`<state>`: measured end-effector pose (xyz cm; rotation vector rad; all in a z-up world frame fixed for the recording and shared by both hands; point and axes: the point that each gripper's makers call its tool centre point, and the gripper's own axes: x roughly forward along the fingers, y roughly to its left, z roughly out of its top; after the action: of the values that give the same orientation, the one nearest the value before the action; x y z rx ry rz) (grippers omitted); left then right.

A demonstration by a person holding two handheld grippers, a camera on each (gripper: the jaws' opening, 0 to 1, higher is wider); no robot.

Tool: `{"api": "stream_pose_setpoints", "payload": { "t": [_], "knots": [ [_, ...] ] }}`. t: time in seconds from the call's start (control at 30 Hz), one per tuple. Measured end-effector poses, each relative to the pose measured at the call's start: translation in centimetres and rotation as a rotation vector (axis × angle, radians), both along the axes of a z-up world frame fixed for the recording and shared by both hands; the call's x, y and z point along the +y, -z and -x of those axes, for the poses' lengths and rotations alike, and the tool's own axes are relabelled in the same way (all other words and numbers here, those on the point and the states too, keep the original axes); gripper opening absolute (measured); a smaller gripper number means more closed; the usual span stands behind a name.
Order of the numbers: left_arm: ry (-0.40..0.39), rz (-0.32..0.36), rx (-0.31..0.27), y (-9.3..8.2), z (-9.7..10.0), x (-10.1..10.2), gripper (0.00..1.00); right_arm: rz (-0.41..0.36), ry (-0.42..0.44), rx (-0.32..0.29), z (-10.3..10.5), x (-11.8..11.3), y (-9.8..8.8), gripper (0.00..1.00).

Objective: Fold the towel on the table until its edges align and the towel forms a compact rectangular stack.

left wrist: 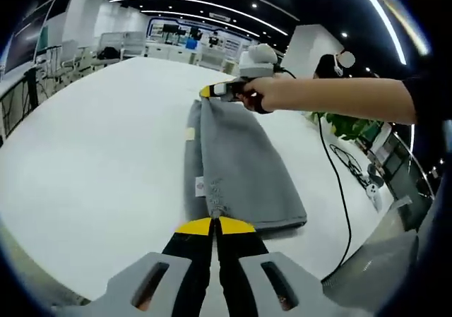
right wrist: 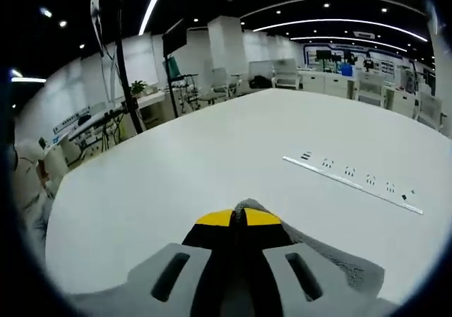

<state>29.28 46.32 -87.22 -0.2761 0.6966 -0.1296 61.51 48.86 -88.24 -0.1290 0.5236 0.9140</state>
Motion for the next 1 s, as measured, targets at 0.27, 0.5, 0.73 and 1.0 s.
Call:
{"api": "stream_pose_setpoints", "payload": {
  "t": [0.27, 0.5, 0.73, 1.0],
  "knots": [
    [0.039, -0.057, 0.042, 1.3, 0.5, 0.3, 0.25, -0.009, -0.024, -0.005, 1.0, -0.2, -0.5, 0.06],
    [0.161, -0.129, 0.054, 2.0, 0.4, -0.8, 0.39, -0.024, -0.005, 0.010, 1.4, -1.7, -0.8, 0.19],
    [0.226, -0.113, -0.026, 0.8, -0.6, -1.6, 0.44, -0.058, 0.002, 0.057, 2.7, -4.2, -1.3, 0.19],
    [0.243, -0.158, -0.055, -1.2, -3.5, 0.2, 0.44, -0.038, 0.048, 0.097, 5.1, -9.3, -1.2, 0.20]
  ]
}}
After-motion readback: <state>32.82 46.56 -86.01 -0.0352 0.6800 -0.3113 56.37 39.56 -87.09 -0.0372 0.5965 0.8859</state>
